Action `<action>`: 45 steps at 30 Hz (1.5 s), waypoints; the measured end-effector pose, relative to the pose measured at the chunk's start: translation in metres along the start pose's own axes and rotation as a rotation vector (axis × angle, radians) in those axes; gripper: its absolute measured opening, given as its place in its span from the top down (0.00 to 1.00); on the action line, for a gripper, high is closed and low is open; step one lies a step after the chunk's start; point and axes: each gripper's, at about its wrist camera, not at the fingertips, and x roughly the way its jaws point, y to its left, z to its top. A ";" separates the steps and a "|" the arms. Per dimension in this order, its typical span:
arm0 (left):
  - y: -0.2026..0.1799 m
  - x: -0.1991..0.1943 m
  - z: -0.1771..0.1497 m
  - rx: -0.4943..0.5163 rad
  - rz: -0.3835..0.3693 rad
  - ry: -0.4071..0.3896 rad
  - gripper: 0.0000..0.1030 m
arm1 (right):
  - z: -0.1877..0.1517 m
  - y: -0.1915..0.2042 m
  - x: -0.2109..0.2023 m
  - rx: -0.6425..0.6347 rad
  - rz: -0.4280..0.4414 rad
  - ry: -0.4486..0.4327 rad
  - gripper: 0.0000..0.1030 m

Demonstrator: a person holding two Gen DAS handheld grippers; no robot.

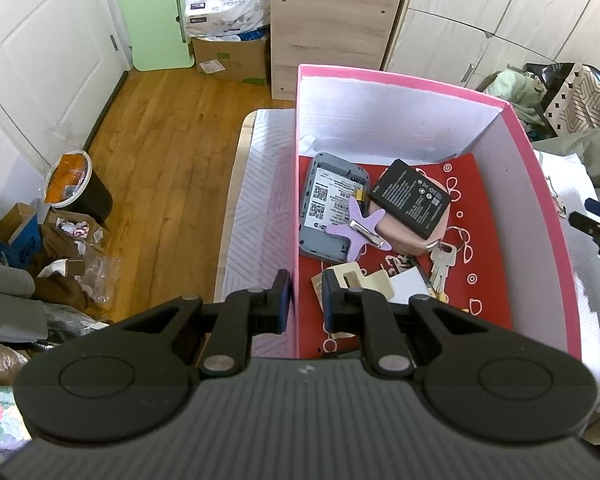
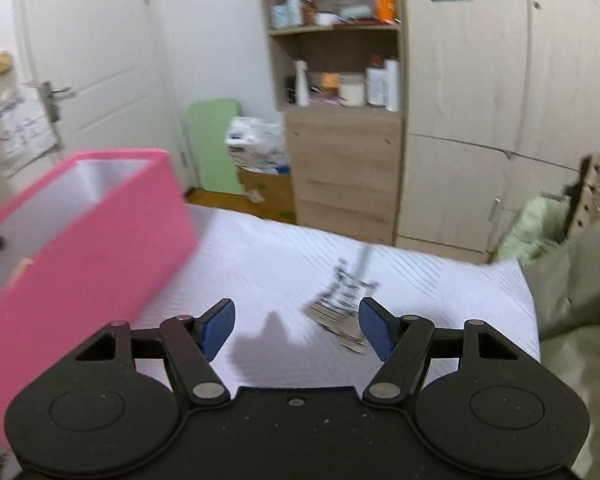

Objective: Organize rigid objects
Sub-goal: 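Grasp the silver keys on the table with the right gripper, then carry the silver keys into the box and release them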

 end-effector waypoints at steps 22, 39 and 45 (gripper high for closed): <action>-0.001 -0.001 -0.001 -0.010 0.004 -0.004 0.87 | -0.007 -0.020 0.022 0.148 0.060 -0.026 0.94; -0.003 -0.002 -0.001 -0.009 -0.002 -0.010 0.87 | 0.039 0.031 -0.029 0.095 0.279 -0.194 0.96; -0.001 -0.003 -0.002 -0.002 -0.001 -0.013 0.87 | 0.060 0.062 -0.053 0.011 0.368 -0.249 0.96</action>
